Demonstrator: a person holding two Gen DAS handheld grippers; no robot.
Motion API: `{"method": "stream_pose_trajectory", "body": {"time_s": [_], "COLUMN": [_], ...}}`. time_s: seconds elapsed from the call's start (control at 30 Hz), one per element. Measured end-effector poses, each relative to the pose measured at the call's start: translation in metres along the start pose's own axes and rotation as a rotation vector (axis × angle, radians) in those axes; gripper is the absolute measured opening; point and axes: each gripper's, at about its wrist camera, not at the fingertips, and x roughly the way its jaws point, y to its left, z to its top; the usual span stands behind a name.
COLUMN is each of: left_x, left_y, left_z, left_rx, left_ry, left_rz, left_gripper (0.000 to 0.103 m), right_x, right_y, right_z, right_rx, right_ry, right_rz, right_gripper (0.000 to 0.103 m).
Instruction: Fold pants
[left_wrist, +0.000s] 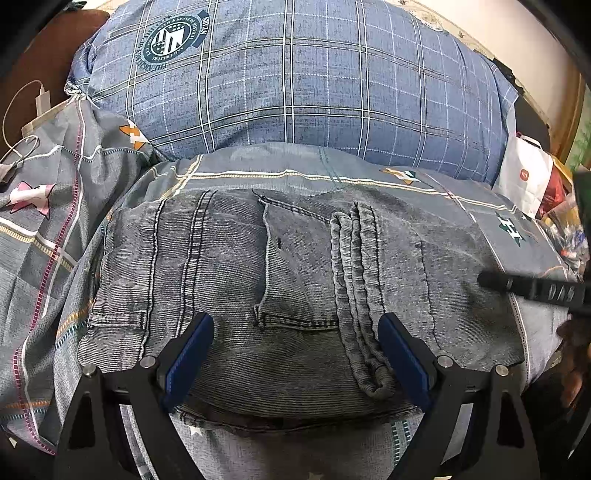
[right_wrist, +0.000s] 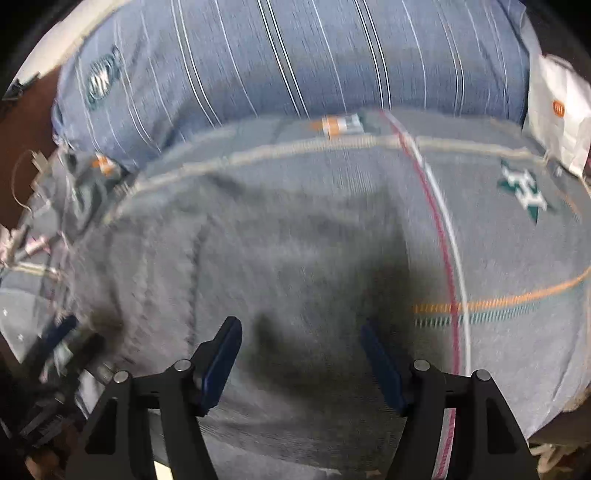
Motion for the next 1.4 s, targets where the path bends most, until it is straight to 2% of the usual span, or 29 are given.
{"method": "stream_pose_trajectory", "body": {"time_s": [0.1, 0.17, 0.23, 0.27, 0.37, 0.5, 0.63, 0.73, 0.8, 0.93, 1.2, 1.4], "left_x": [0.000, 0.001, 0.001, 0.000, 0.003, 0.003, 0.004, 0.005, 0.005, 0.009, 0.004, -0.003], "left_y": [0.002, 0.003, 0.005, 0.005, 0.009, 0.010, 0.011, 0.010, 0.010, 0.008, -0.005, -0.014], "left_z": [-0.001, -0.002, -0.003, -0.004, -0.005, -0.006, -0.008, -0.008, -0.008, -0.007, -0.011, -0.017], "left_rx": [0.000, 0.000, 0.001, 0.001, -0.013, -0.009, -0.014, -0.013, -0.018, -0.023, 0.000, 0.028], "left_ry": [0.004, 0.009, 0.007, 0.004, 0.011, 0.004, 0.010, 0.007, 0.004, 0.014, 0.033, 0.044], "left_rz": [0.000, 0.000, -0.001, 0.004, 0.006, 0.016, 0.034, 0.059, 0.073, 0.108, 0.166, 0.194], "left_gripper": [0.090, 0.090, 0.090, 0.090, 0.090, 0.090, 0.090, 0.090, 0.090, 0.090, 0.090, 0.090], "right_x": [0.014, 0.044, 0.042, 0.042, 0.033, 0.000, -0.003, -0.002, -0.001, -0.002, -0.005, -0.002], "right_y": [0.000, -0.009, -0.004, -0.001, 0.004, 0.005, 0.009, 0.003, -0.001, -0.005, -0.013, -0.020], "right_z": [0.008, 0.003, -0.001, -0.003, -0.005, -0.013, -0.028, -0.043, -0.043, -0.037, -0.038, -0.041], "right_rx": [-0.013, -0.004, -0.030, -0.039, -0.035, -0.004, -0.047, -0.044, -0.023, -0.014, 0.033, 0.070], "right_ry": [0.011, 0.100, 0.054, 0.078, 0.058, -0.108, -0.232, -0.300, -0.310, -0.322, -0.299, -0.267], "right_rz": [-0.017, -0.058, -0.047, -0.047, -0.049, 0.009, -0.064, -0.080, -0.081, -0.022, 0.080, 0.106], "right_gripper": [0.078, 0.080, 0.088, 0.090, 0.090, 0.090, 0.090, 0.090, 0.090, 0.090, 0.090, 0.090]}}
